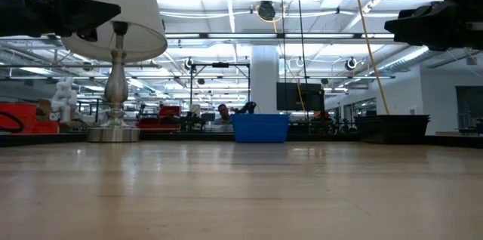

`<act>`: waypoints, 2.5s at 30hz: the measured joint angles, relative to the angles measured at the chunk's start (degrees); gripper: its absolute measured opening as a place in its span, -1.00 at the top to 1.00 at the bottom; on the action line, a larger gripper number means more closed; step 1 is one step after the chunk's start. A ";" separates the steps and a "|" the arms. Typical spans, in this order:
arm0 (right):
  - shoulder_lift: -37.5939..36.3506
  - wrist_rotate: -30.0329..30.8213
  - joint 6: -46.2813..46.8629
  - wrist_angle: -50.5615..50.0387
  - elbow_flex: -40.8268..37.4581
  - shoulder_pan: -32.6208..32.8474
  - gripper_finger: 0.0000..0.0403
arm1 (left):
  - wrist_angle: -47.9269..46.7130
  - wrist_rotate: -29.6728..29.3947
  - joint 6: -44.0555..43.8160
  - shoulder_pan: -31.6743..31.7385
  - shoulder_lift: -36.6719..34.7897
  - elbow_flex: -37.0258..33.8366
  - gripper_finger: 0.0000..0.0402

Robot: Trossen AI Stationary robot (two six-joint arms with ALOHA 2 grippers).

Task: Stack baskets by color
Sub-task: Return to Home Position

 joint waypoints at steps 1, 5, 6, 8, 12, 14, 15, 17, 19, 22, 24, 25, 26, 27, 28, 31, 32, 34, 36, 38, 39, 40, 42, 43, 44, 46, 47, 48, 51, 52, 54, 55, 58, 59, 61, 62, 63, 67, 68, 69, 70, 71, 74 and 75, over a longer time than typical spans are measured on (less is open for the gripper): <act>0.01 0.00 0.00 0.00 0.00 0.00 1.00 | -0.98 0.56 -0.02 0.72 -1.16 0.00 0.97; 0.02 0.00 0.00 0.02 0.00 0.00 1.00 | -6.13 3.52 -0.09 3.93 -5.43 0.00 0.99; 0.02 0.00 0.00 0.02 0.00 0.00 1.00 | -7.84 3.86 -0.37 4.81 -6.35 0.00 0.99; 0.02 0.00 0.01 0.02 0.00 0.00 1.00 | -10.54 3.88 -1.29 6.52 -7.97 0.00 0.97; 0.02 0.00 0.00 0.03 0.00 0.00 1.00 | -15.06 4.32 -2.64 9.09 -10.35 -0.02 0.99; 0.02 0.00 0.00 0.03 0.00 0.00 1.00 | -16.44 5.67 -3.01 10.09 -11.42 -0.01 0.98; 0.02 0.00 0.00 0.04 0.00 0.00 1.00 | -17.02 6.22 -3.17 10.50 -11.89 0.00 0.97; 0.02 0.00 0.02 0.04 0.00 0.00 1.00 | -18.41 6.82 -3.52 11.16 -12.64 0.00 0.98; 0.02 0.00 0.00 0.04 0.00 0.00 1.00 | -19.45 7.00 -3.68 11.80 -12.95 0.00 0.99; 0.02 0.00 0.01 0.04 0.00 0.00 1.00 | -19.68 7.43 -4.65 12.41 -12.93 0.04 0.97; 0.02 0.00 0.02 0.04 0.00 0.00 1.00 | -19.79 7.84 -4.58 12.53 -12.93 0.04 0.97; 0.02 0.00 0.00 0.04 0.00 0.00 1.00 | -19.82 7.86 -4.51 12.55 -12.93 0.04 0.98; 0.02 0.00 0.00 0.04 0.00 0.00 1.00 | -19.86 7.87 -4.58 12.55 -12.93 0.04 0.99; 0.02 0.00 0.00 0.05 0.00 0.00 1.00 | -19.88 7.87 -4.91 12.55 -12.93 0.06 0.99; 0.02 0.00 0.01 0.05 0.00 0.00 1.00 | -19.88 7.85 -5.15 12.55 -12.81 0.06 0.98; 0.02 0.00 0.00 0.04 0.00 0.00 1.00 | -19.95 7.86 -4.65 12.55 -12.71 0.07 0.93; 0.02 0.00 0.00 0.04 0.00 0.00 1.00 | -19.97 7.86 -4.15 12.55 -12.71 0.07 0.91; 0.02 0.00 0.00 0.04 0.00 0.00 1.00 | -19.84 7.84 -3.29 12.55 -12.71 0.07 0.87; 0.02 0.00 0.00 0.04 0.00 0.01 1.00 | -19.47 7.83 -2.90 12.55 -12.71 0.03 0.85; 0.02 0.00 0.00 0.04 0.00 0.00 1.00 | -19.08 7.80 -3.21 12.55 -12.71 -0.02 0.84; 0.02 0.00 0.00 0.04 0.00 0.00 1.00 | -18.76 7.79 -3.32 12.55 -12.71 -0.07 0.84; 0.02 0.00 0.00 0.04 0.00 0.00 1.00 | -18.41 7.79 -3.32 12.55 -12.71 -0.07 0.84; 0.02 0.00 0.00 0.04 0.00 0.00 1.00 | -18.12 7.76 -3.21 12.55 -12.71 -0.07 0.84; 0.02 0.00 0.00 0.04 0.00 0.01 1.00 | -18.16 7.76 -3.25 12.55 -12.71 -0.07 0.84; 0.02 0.00 0.00 0.04 0.00 0.01 1.00 | -18.13 7.76 -3.23 12.55 -12.71 -0.07 0.84; 0.02 0.00 0.01 0.04 0.00 0.00 1.00 | -18.09 7.76 -3.23 12.55 -12.71 -0.07 0.84; 0.02 0.00 0.02 0.04 0.00 0.00 1.00 | -18.09 7.74 -3.23 12.55 -12.71 -0.07 0.84; 0.02 0.00 0.02 0.04 0.00 0.01 1.00 | -18.07 7.74 -3.23 12.55 -12.71 -0.07 0.84; 0.02 0.00 0.02 0.03 0.00 0.02 1.00 | -18.01 7.74 -3.23 12.55 -12.71 -0.07 0.84; 0.02 0.00 0.00 0.03 0.00 0.00 1.00 | -17.97 7.73 -3.24 12.55 -12.71 -0.07 0.84; 0.02 0.00 0.00 0.02 0.00 0.00 1.00 | -17.89 7.72 -3.23 12.55 -12.71 -0.07 0.84; 0.02 0.00 0.02 0.02 0.00 0.00 1.00 | -17.89 7.74 -3.24 12.55 -12.71 -0.07 0.84; 0.02 0.00 0.00 0.02 0.00 0.00 1.00 | -17.87 7.72 -3.23 12.55 -12.71 -0.07 0.84; 0.02 0.00 0.01 0.02 0.00 0.00 1.00 | -17.87 7.72 -3.23 12.55 -12.71 -0.07 0.84; 0.02 0.00 0.01 0.02 0.00 0.01 1.00 | -17.85 7.72 -3.23 12.55 -12.71 -0.07 0.84; 0.02 0.00 0.00 0.02 0.00 0.00 1.00 | -17.84 7.72 -3.23 12.55 -12.71 -0.07 0.84; 0.02 0.00 0.02 0.02 0.00 0.01 1.00 | -17.82 7.72 -3.23 12.55 -12.71 -0.07 0.84; 0.02 -0.01 0.00 0.02 0.00 0.00 1.00 | -17.81 7.72 -3.24 12.55 -12.71 -0.07 0.84; 0.02 0.00 0.00 0.02 0.00 0.00 1.00 | -17.81 7.72 -3.23 12.55 -12.71 -0.07 0.84; 0.02 0.00 0.01 0.02 0.00 0.00 1.00 | -17.81 7.72 -3.23 12.55 -12.71 -0.07 0.84; 0.02 0.00 0.01 0.02 0.00 0.00 1.00 | -17.81 7.72 -3.23 12.55 -12.71 -0.07 0.84; 0.02 0.00 0.01 0.02 0.00 0.00 1.00 | -17.81 7.72 -3.25 12.55 -12.71 -0.07 0.84; 0.02 0.00 0.00 0.02 0.00 0.00 1.00 | -17.81 7.72 -3.23 12.55 -12.71 -0.07 0.84; 0.02 0.00 0.00 0.02 0.00 0.00 1.00 | -17.81 7.72 -3.23 12.55 -12.71 -0.07 0.84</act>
